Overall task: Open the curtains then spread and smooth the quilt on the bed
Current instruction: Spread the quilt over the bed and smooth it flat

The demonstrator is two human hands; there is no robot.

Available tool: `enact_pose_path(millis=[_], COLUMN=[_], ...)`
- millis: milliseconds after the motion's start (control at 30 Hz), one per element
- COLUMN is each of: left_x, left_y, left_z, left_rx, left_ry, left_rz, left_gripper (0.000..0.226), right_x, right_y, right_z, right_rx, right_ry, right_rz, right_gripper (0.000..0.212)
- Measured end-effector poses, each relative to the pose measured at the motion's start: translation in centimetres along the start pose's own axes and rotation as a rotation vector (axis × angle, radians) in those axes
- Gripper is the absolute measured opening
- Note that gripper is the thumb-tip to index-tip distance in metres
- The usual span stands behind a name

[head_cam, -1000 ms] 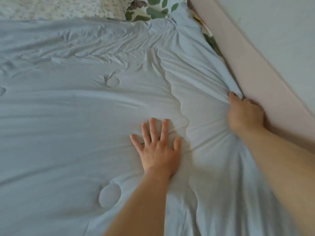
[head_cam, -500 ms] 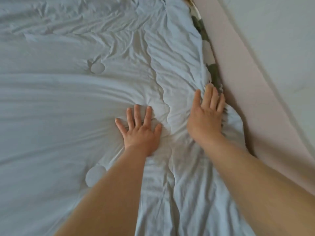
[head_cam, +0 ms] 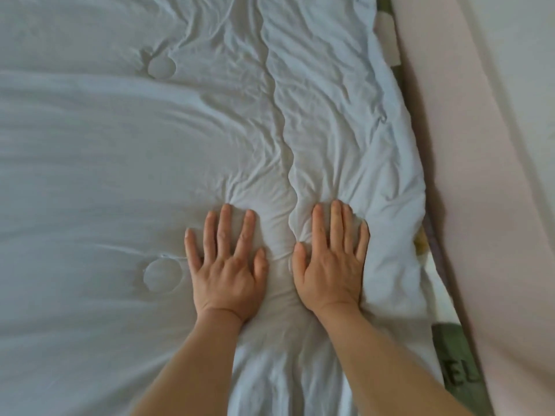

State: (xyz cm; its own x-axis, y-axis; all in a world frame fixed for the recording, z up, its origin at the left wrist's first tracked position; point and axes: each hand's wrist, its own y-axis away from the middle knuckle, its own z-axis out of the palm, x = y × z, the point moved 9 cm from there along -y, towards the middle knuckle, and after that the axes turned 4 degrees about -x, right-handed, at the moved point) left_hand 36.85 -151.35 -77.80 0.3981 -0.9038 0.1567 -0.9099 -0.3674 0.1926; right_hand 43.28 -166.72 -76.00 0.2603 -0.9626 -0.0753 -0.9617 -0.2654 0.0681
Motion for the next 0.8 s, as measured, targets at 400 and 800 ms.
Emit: enact_pose_path(millis=[400,800], left_x=[-0.13,-0.11], left_y=[-0.39,-0.18], left_z=[-0.17,-0.22], left_rx=[0.008,0.040], left_ry=[0.015,0.034], left_rz=[-0.004,0.011], left_gripper=[0.068,0.066], right_x=[0.04,-0.45], right_y=[-0.19,-0.31], right_z=[-0.30,-0.28], right_rx=[0.095,0.110], right_ry=[-0.041,0.042], right_rz=[-0.015,0.001], right_gripper=[0.068,0.069])
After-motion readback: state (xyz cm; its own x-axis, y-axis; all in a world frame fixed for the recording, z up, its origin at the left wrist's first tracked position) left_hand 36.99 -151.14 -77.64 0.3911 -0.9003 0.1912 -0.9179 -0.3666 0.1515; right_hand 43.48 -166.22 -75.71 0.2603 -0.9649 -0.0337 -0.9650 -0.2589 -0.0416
